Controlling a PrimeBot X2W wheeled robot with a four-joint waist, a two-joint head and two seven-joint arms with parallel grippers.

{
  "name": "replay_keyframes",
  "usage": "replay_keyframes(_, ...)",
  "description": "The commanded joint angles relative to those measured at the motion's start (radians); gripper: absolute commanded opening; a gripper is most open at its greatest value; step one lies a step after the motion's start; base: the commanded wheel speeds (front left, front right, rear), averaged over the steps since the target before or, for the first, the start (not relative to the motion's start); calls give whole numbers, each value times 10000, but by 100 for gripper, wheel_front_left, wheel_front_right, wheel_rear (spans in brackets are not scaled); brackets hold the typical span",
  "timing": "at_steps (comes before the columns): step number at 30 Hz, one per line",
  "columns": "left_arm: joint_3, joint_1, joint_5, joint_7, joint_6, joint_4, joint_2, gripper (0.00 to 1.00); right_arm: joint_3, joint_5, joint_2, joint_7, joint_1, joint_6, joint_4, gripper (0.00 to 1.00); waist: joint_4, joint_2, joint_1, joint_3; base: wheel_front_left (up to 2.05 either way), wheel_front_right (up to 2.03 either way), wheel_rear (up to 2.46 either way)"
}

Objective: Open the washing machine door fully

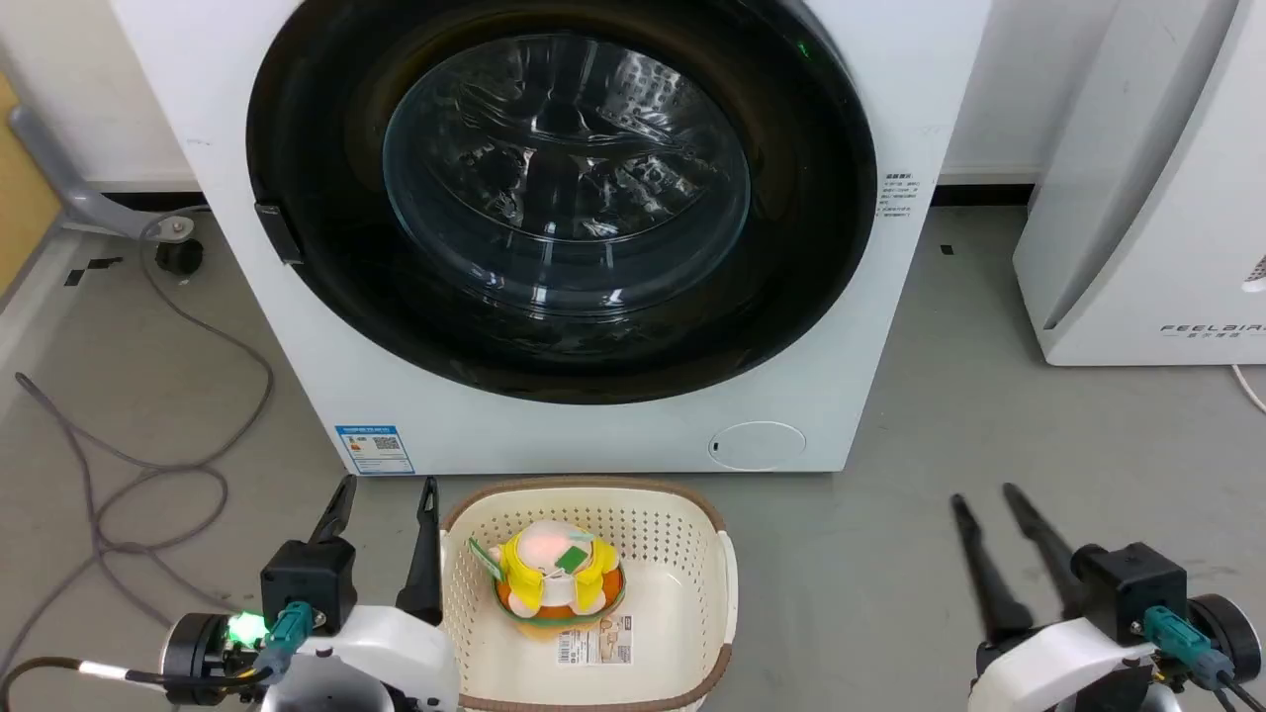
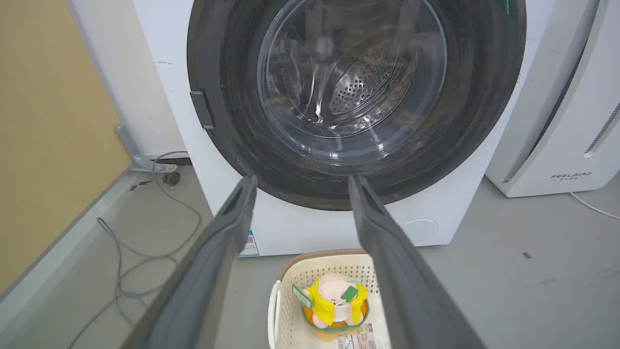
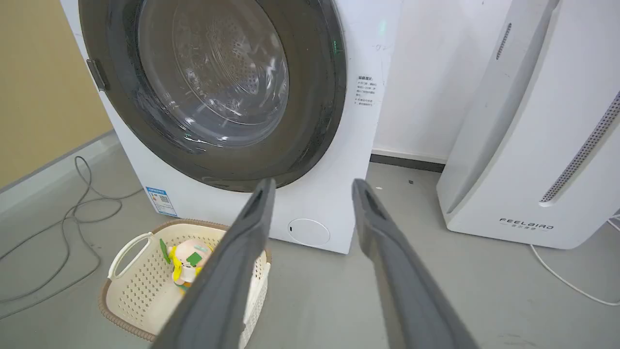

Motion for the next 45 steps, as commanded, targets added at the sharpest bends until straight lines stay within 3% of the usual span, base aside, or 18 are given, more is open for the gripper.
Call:
replay_keyframes(1,-32,-39,-73,-126,14,73,3,100,-14,58,1,-110,76,1,43,0,-2,0,0,2,0,0,0)
replay_keyframes(13,-185,-86,-256,-377,31,268,3,100,-98,895,3,-358,90,1,223,0,-7,0,0,17,0,0,0)
replay_keyframes(35,-453,-273,-581,-837,70,422,2,100,-695,6405,-24,-828,-1247,2,1364,0,-68,0,0,241,0,0,0)
replay_keyframes(45,-516,-402,-641,-1046,56,341,2,100,-755,8437,-686,-865,-2936,3,2620,0,-125,0,0,422,0,0,0)
